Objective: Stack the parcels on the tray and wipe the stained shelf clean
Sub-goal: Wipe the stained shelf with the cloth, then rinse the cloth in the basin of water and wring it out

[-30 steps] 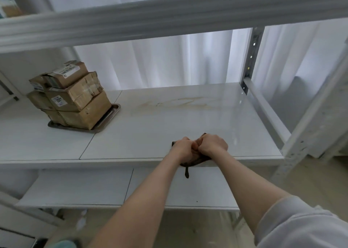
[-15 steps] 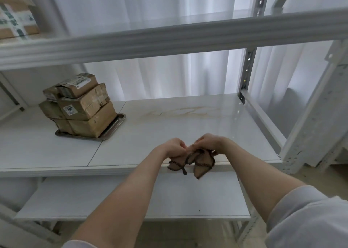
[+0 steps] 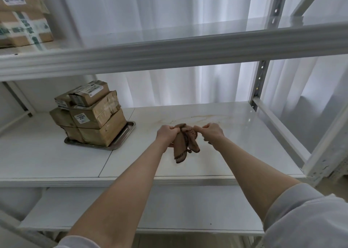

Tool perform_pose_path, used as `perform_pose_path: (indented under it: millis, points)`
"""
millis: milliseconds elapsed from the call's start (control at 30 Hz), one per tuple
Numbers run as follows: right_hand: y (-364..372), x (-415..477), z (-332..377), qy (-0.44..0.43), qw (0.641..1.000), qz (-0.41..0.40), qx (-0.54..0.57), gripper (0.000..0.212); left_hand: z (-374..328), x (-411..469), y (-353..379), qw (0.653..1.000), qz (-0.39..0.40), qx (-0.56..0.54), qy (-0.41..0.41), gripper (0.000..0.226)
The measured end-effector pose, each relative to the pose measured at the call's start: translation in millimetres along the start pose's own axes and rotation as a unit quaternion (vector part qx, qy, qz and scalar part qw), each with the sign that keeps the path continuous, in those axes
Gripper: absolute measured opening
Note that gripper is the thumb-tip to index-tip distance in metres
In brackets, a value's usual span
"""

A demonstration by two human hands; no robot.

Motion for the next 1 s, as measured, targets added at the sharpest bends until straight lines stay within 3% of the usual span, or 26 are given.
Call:
perform_pose_path:
  millis: [67, 167, 267, 367, 500, 633, 767, 1000]
  points:
    - [23.3, -5.5, 0.1, 0.039, 0.995, 0.072, 0.050, 0.046, 1.8, 7.5, -10.6, 0.999, -0.031, -0.009, -0.012, 0.021]
    - [49.3, -11.8, 7.0, 0.051, 0.985, 0.131, 0.096, 0.053, 3.0, 9.9, -7.2, 0.999, -0.005, -0.023, -0.030, 0.024]
    - [65.7, -2.1, 16.0, 0.030, 0.982, 0.111, 0.150, 0.040, 3.1, 11.5, -9.6, 0.999, 0.026, -0.030, -0.035, 0.028]
    - [80.3, 10.3, 25.7, 0.011, 0.981, 0.081, 0.173, 0.013, 6.4, 15.2, -29.4, 0.997, 0.029, -0.054, -0.036, 0.024]
    - [115.4, 19.4, 45.8, -0.004, 0.982, 0.095, 0.163, 0.007, 25.1, 23.1, -63.8, 0.997, 0.023, -0.052, -0.052, 0.029]
    - [151.4, 19.4, 70.0, -0.014, 0.979, 0.111, 0.172, 0.006, 37.1, 33.3, -115.0, 0.996, -0.036, -0.076, -0.034, 0.010]
    - [191.2, 18.2, 85.0, 0.008, 0.972, 0.118, 0.201, 0.009, 53.4, 34.2, -159.3, 0.990, -0.085, -0.111, -0.036, 0.031]
    - [293.9, -22.2, 128.2, 0.036, 0.941, 0.194, 0.273, 0.013, 119.7, -11.3, -259.0, 0.952, -0.265, -0.143, -0.062, 0.028]
Point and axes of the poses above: each hand's wrist, its own x-axis towards the middle knuckle, its own y-axis out of the palm, z = x × y, the point moved 10 cm from there along x, towards the middle knuckle, and after that the axes turned 15 degrees about -y, right-handed, at the moved point
